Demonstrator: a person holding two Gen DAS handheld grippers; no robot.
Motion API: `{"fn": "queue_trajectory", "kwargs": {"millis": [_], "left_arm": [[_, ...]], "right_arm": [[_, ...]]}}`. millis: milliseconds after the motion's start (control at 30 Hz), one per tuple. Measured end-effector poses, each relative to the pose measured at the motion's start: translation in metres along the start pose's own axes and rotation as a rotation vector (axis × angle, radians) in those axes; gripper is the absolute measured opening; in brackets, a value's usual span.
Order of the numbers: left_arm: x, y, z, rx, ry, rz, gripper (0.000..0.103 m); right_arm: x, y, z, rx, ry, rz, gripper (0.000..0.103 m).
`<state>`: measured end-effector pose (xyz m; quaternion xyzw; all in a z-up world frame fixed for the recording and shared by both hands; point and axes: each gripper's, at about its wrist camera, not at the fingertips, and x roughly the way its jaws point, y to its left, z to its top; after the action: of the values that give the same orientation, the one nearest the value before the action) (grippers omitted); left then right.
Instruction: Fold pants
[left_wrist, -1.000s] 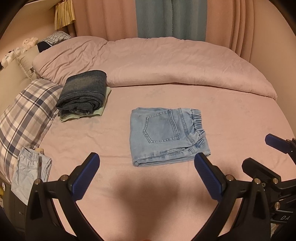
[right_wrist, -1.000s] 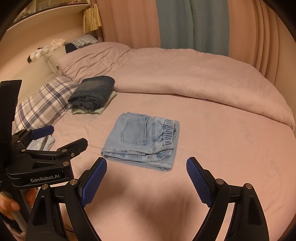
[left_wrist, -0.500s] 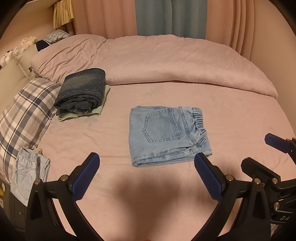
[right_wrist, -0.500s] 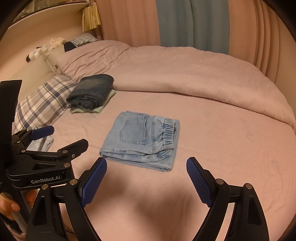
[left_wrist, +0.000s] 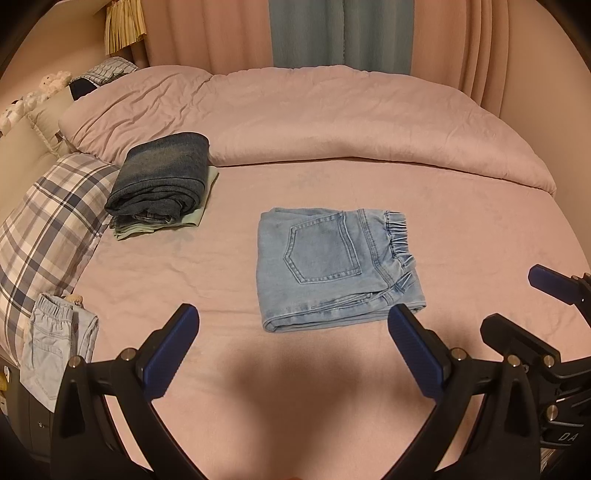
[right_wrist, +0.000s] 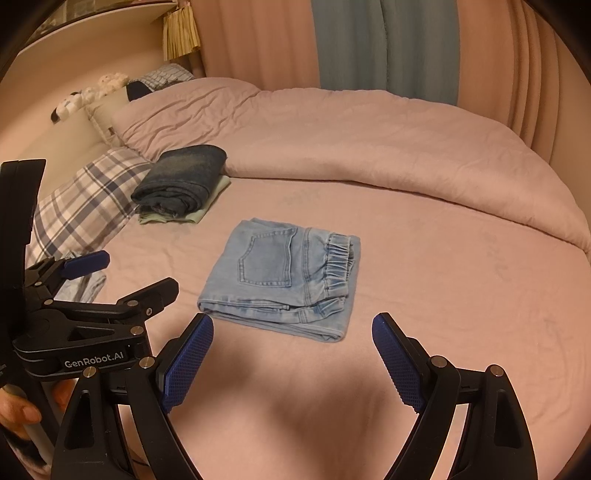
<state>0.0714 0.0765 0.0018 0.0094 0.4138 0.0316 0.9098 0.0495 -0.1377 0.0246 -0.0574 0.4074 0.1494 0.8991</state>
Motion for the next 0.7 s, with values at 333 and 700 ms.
{"fn": "queue_trajectory", "kwargs": {"millis": [333,700], "left_arm": [[0.0008,0.0017,-0.0003,0.001,0.001,-0.003,0.102],[0.0011,0.0032,-0.0007,0.0,0.003,0.002,0.102]], "right_arm": [[0.0009,-0.0004,0.0001,0.001,0.001,0.0,0.088],[0.0014,-0.0004,-0.0001,0.001,0.002,0.0,0.088]]}}
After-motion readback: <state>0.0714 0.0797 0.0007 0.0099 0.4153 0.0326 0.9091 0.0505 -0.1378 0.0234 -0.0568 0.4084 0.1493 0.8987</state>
